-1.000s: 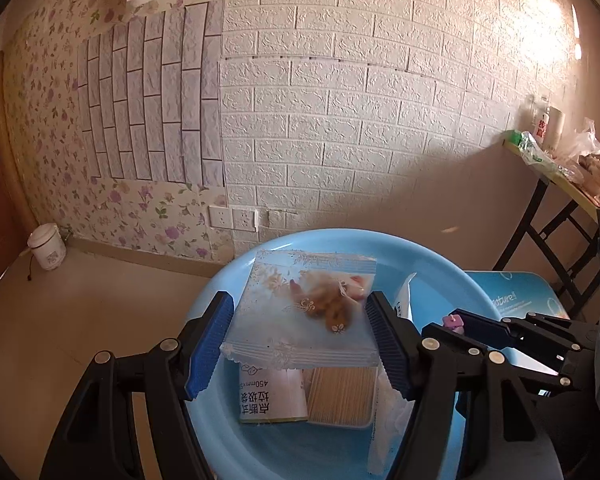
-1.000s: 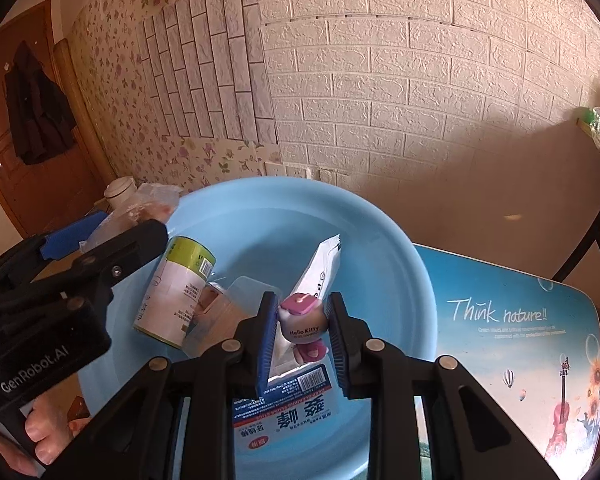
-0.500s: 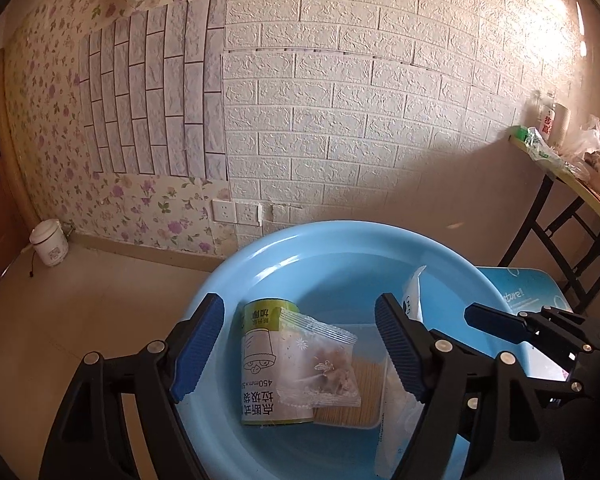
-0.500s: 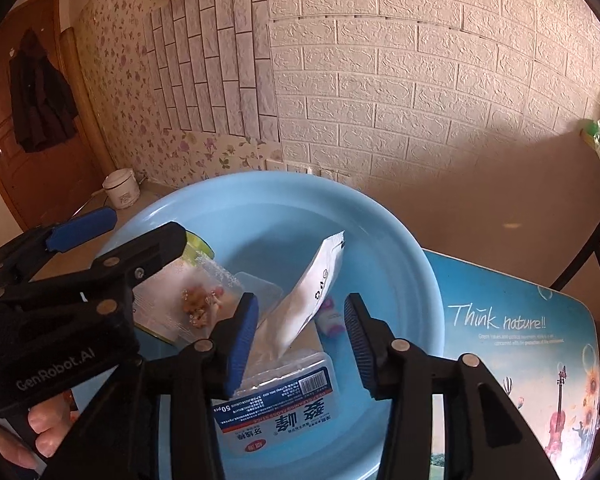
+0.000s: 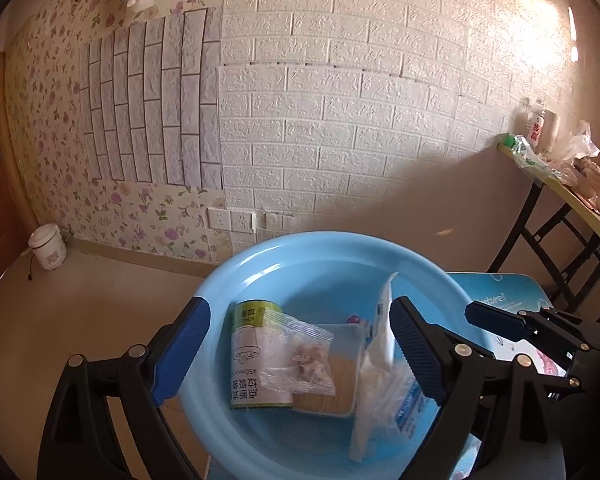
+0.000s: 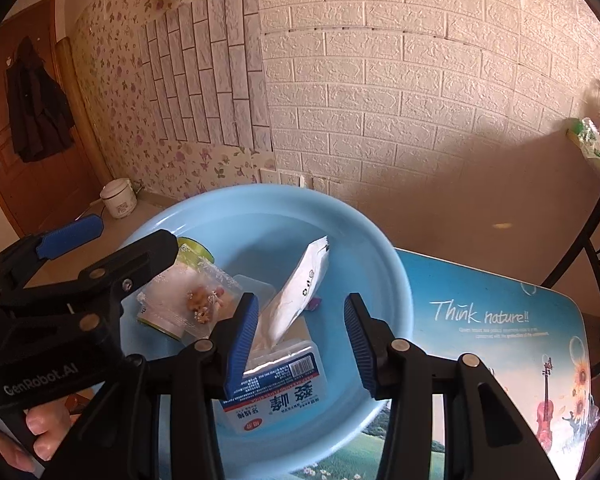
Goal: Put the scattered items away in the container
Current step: 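Withdraw both grippers from the basin back over the table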
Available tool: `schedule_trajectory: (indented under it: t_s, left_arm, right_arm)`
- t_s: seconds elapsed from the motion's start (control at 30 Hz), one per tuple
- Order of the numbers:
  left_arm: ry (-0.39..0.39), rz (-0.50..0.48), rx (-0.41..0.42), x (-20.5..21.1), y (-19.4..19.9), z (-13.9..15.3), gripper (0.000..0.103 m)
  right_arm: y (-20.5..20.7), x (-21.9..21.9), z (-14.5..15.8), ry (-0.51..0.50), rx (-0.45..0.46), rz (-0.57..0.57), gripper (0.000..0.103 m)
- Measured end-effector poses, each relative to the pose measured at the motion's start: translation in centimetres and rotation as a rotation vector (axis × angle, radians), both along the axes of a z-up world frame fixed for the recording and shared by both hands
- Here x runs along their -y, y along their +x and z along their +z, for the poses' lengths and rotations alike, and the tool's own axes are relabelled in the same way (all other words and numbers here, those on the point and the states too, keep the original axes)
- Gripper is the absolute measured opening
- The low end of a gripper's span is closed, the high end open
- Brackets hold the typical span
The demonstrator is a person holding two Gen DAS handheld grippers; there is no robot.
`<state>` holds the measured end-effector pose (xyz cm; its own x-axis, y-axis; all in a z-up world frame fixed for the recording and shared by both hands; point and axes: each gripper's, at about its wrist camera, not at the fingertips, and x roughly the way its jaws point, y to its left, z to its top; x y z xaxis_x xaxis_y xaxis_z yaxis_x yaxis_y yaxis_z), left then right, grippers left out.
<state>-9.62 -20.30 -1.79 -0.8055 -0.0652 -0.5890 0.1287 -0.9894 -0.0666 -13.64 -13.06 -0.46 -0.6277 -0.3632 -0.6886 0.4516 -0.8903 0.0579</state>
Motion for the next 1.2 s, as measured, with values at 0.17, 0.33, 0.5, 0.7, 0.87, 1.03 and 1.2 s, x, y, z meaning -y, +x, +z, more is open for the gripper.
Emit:
schedule_trajectory:
  t_s: [0.17, 0.33, 0.5, 0.7, 0.87, 1.03, 1.2]
  left_arm:
    - [-0.015, -0.017, -0.016, -1.4, 1.0, 1.3, 0.093]
    - [-0.025, -0.023, -0.032, -2.6, 2.4, 2.9, 0.097]
    - [-0.032, -0.026, -0.038, -4.3, 3.9, 4.4, 0.102]
    - [-0.033, -0.034, -0.035, -6.6, 5.4, 5.7, 0.103]
    - [-0.038, -0.033, 0.006, -8.2, 5.5, 6.2, 0.103]
    - [-0.038, -0.025, 0.049, -8.7, 5.2, 6.7, 0.103]
    - [-0.067, -0.017, 0.095, -9.2, 4.2, 7.3, 0.103]
  right_arm:
    - [1.1, -1.4, 1.2, -0.014, -0.013, -0.026, 0.046]
    - [2.7, -3.1, 2.7, -0.026, -0.024, -0.053, 0.046]
    - [4.5, -5.2, 4.7, -0.025, -0.042, -0.110, 0.046]
    - [6.7, -8.3, 6.8, 0.007, -0.085, -0.205, 0.064]
    - [7.9, -10.4, 8.2, 0.004, -0.090, -0.241, 0.072]
    - [7.9, -11.1, 9.1, 0.037, -0.092, -0.271, 0.082]
    - [7.3, -12.2, 9.7, 0.060, -0.064, -0.274, 0.086]
